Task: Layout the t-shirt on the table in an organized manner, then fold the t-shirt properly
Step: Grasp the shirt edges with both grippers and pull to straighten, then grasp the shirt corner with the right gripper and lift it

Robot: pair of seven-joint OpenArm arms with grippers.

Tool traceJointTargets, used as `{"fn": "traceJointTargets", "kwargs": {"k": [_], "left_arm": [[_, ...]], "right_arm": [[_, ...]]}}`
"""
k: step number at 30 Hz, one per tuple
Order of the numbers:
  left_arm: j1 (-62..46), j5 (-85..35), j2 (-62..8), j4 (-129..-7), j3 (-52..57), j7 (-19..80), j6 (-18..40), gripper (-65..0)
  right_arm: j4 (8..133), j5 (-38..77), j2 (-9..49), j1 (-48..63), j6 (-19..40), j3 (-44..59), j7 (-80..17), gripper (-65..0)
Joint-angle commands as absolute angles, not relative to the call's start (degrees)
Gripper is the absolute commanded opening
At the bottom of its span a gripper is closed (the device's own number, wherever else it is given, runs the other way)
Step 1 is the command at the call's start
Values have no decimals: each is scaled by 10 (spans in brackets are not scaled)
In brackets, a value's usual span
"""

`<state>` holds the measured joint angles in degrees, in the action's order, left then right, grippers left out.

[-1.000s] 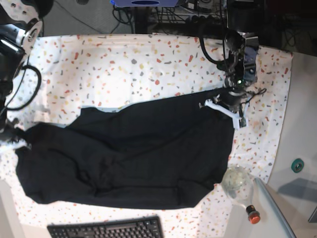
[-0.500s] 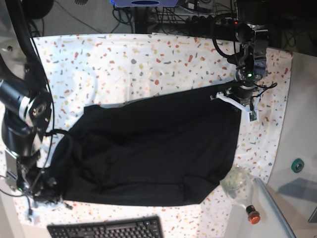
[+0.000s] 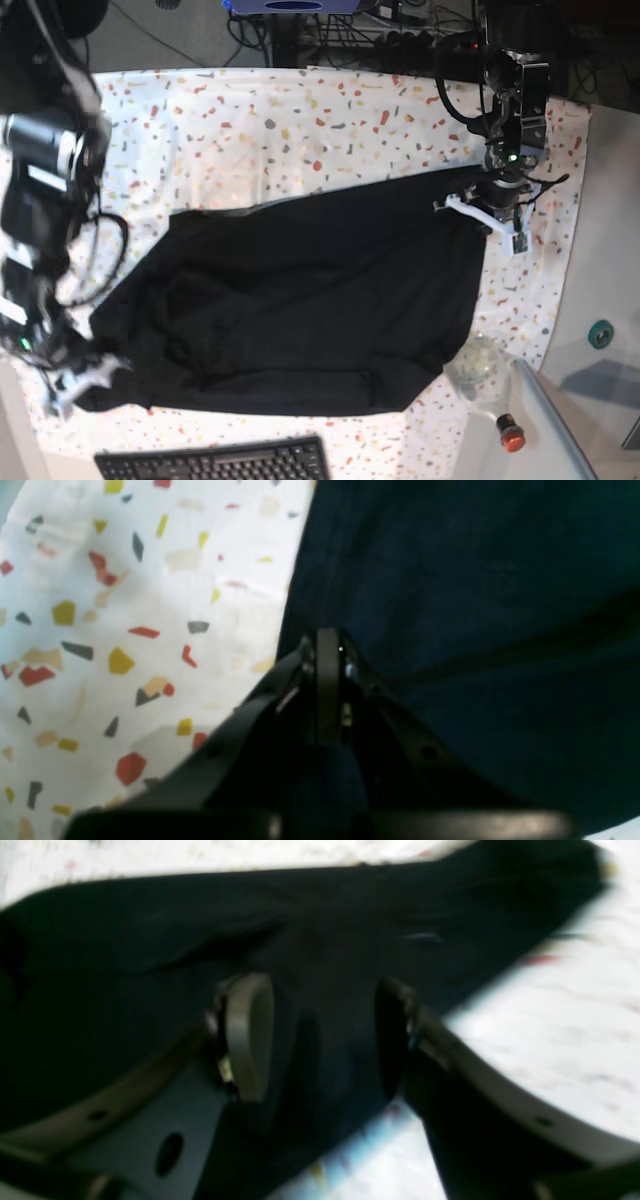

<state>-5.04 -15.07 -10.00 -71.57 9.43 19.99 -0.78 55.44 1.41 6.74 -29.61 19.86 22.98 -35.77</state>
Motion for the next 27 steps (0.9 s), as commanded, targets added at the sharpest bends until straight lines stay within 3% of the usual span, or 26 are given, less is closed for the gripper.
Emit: {"fn": "traceJointTargets", "kwargs": {"k": [1, 5, 12, 17, 27], "left_arm": [[-46, -151, -109, -727, 113, 185, -7, -650], [-51, -151, -108, -739, 161, 185, -7, -650], [-51, -151, -109, -773, 190, 185, -7, -650], [-51, -151, -108, -772, 185, 185, -7, -650], [-52, -151, -107, -772, 185, 185, -7, -650]], "right_arm": [[618, 24, 60, -270, 203, 228, -369, -345], [800, 22, 20, -113, 203, 220, -387, -344], [872, 22, 22, 59, 202, 111, -378, -351], [851, 21, 19, 80, 171, 106, -332, -347], [771, 21, 18, 35, 167, 42, -307, -350]]}}
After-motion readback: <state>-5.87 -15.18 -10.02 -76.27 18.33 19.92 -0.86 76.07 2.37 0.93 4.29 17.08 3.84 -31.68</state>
